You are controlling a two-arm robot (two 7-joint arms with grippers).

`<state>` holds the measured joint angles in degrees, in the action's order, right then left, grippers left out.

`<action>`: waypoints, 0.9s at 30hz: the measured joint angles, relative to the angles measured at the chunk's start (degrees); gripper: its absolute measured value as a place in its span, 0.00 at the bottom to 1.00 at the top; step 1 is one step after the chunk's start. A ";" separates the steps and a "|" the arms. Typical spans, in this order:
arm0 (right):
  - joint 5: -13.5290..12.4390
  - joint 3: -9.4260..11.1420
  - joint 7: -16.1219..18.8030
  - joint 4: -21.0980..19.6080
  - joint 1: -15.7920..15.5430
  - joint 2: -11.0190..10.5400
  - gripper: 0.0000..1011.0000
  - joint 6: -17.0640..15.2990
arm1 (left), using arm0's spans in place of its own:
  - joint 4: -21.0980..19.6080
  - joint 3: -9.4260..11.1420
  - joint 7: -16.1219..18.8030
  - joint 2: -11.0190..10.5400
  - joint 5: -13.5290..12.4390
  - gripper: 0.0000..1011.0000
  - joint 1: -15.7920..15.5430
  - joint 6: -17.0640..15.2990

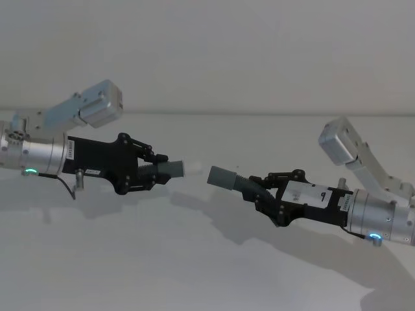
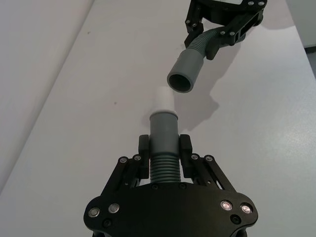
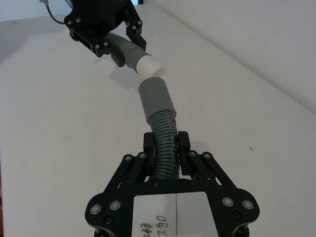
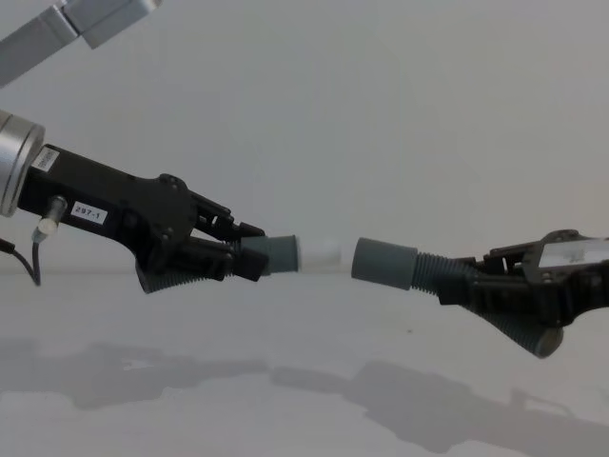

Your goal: Use both hands to pick up one end of the pipe from the table, align the ends, and insert them.

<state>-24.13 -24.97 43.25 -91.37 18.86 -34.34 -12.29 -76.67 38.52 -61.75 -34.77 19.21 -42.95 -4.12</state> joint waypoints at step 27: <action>-1.04 -1.33 -0.60 0.49 0.63 -0.60 0.27 0.74 | -1.57 0.91 0.89 -0.60 1.31 0.34 0.07 -0.31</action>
<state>-25.17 -26.29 42.65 -90.88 19.49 -34.94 -11.56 -78.24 39.43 -60.86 -35.37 20.52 -42.87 -4.43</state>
